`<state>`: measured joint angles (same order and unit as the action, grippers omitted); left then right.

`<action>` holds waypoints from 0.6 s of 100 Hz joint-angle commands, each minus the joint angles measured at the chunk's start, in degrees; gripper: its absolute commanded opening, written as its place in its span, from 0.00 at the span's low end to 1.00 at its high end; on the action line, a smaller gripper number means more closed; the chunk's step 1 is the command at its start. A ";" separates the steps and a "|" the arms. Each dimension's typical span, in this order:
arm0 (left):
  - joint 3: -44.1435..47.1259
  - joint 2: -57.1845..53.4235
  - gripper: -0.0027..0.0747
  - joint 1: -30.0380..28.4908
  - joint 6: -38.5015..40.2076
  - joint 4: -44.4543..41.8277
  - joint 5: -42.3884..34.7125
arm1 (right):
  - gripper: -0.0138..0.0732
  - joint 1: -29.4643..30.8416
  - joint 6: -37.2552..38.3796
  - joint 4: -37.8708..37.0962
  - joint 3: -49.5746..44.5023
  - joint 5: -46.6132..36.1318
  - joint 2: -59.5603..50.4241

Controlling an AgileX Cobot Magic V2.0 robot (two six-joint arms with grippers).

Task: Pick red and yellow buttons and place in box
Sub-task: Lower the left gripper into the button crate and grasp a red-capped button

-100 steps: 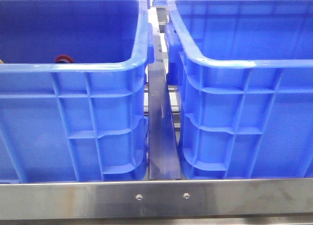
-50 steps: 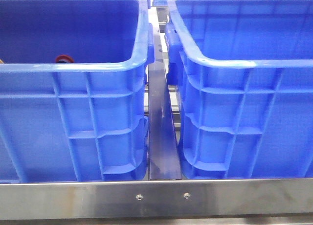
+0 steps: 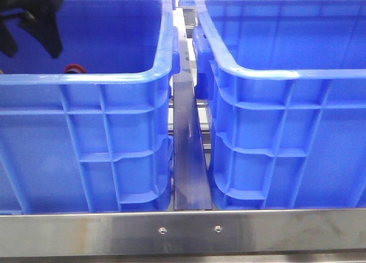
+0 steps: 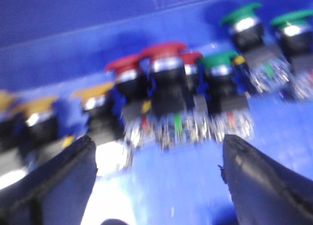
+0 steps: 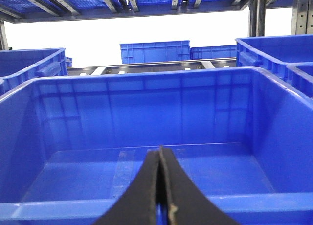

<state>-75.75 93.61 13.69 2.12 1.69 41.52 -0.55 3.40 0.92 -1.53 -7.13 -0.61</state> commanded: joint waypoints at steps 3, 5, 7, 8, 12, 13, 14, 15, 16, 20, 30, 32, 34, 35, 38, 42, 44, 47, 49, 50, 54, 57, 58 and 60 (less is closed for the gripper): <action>-4.41 1.30 0.68 0.36 0.44 1.26 -2.35 | 0.08 -0.03 -0.26 -0.33 1.08 -4.66 -1.35; -4.66 1.91 0.68 0.36 0.44 1.26 -2.35 | 0.08 -0.03 -0.26 -0.33 1.08 -4.66 -1.35; -5.02 2.47 0.68 0.36 0.44 1.34 -2.35 | 0.08 -0.03 -0.26 -0.33 1.08 -4.66 -1.35; -5.28 2.64 0.68 0.46 0.44 1.34 -2.35 | 0.08 -0.03 -0.26 -0.33 1.08 -4.66 -1.35; -5.87 3.68 0.68 0.46 0.44 1.59 -2.18 | 0.08 -0.03 -0.26 -0.33 1.08 -4.66 -1.35; -5.95 3.96 0.68 0.46 0.44 1.58 -2.08 | 0.08 -0.03 -0.26 -0.33 1.08 -4.66 -1.35; -5.97 4.13 0.68 0.46 0.44 1.74 -2.08 | 0.08 -0.03 -0.26 -0.33 1.08 -4.66 -1.35; -6.06 4.30 0.68 0.46 0.44 1.75 -2.08 | 0.08 -0.03 -0.26 -0.33 1.08 -4.66 -1.35; -6.23 4.58 0.68 0.46 0.44 1.75 -2.08 | 0.08 -0.03 -0.26 -0.33 1.08 -4.66 -1.35; -6.39 5.25 0.68 0.46 0.44 2.15 -2.08 | 0.08 -0.03 -0.26 -0.33 1.08 -4.66 -1.35; -6.47 6.10 0.68 0.46 0.44 2.48 -2.38 | 0.08 -0.03 -0.26 -0.33 1.08 -4.66 -1.35; -6.47 6.26 0.68 0.46 0.44 2.48 -2.49 | 0.08 -0.03 -0.26 -0.33 1.08 -4.66 -1.35; -6.47 6.41 0.68 0.46 0.44 2.57 -2.49 | 0.08 -0.03 -0.26 -0.33 1.08 -4.66 -1.35; -6.47 6.56 0.68 0.46 0.44 2.57 -2.49 | 0.08 -0.03 -0.26 -0.33 1.08 -4.66 -1.35; -6.47 6.83 0.68 0.46 0.44 2.57 -2.62 | 0.08 -0.03 -0.26 -0.33 1.08 -4.66 -1.35; -6.47 7.09 0.68 0.46 0.44 2.71 -2.62 | 0.08 -0.03 -0.26 -0.33 1.08 -4.66 -1.35; -6.47 7.41 0.68 0.46 0.44 2.70 -2.62 | 0.08 -0.03 -0.26 -0.33 1.08 -4.66 -1.35; -6.47 7.54 0.68 0.46 0.44 2.70 -2.62 | 0.08 -0.03 -0.26 -0.33 1.08 -4.66 -1.35; -6.47 7.87 0.68 0.46 0.44 2.70 -2.62 | 0.08 -0.03 -0.26 -0.33 1.08 -4.66 -1.35; -6.47 7.88 0.68 0.46 0.44 2.70 -2.62 | 0.08 -0.03 -0.26 -0.33 1.08 -4.66 -1.35; -6.47 8.29 0.67 0.46 0.44 2.81 -2.62 | 0.08 -0.03 -0.26 -0.33 1.08 -4.66 -1.35; -6.47 8.41 0.67 0.48 0.44 2.81 -2.62 | 0.08 -0.03 -0.26 -0.33 1.08 -4.66 -1.35; -6.47 8.46 0.67 0.48 0.44 2.81 -2.51 | 0.08 -0.03 -0.26 -0.33 1.08 -4.66 -1.35; -6.47 8.55 0.66 0.48 0.44 2.81 -2.51 | 0.08 -0.03 -0.26 -0.33 1.08 -4.66 -1.35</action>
<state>-80.24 104.34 13.69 2.12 3.83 41.25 -0.55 3.40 0.92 -1.53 -7.13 -0.61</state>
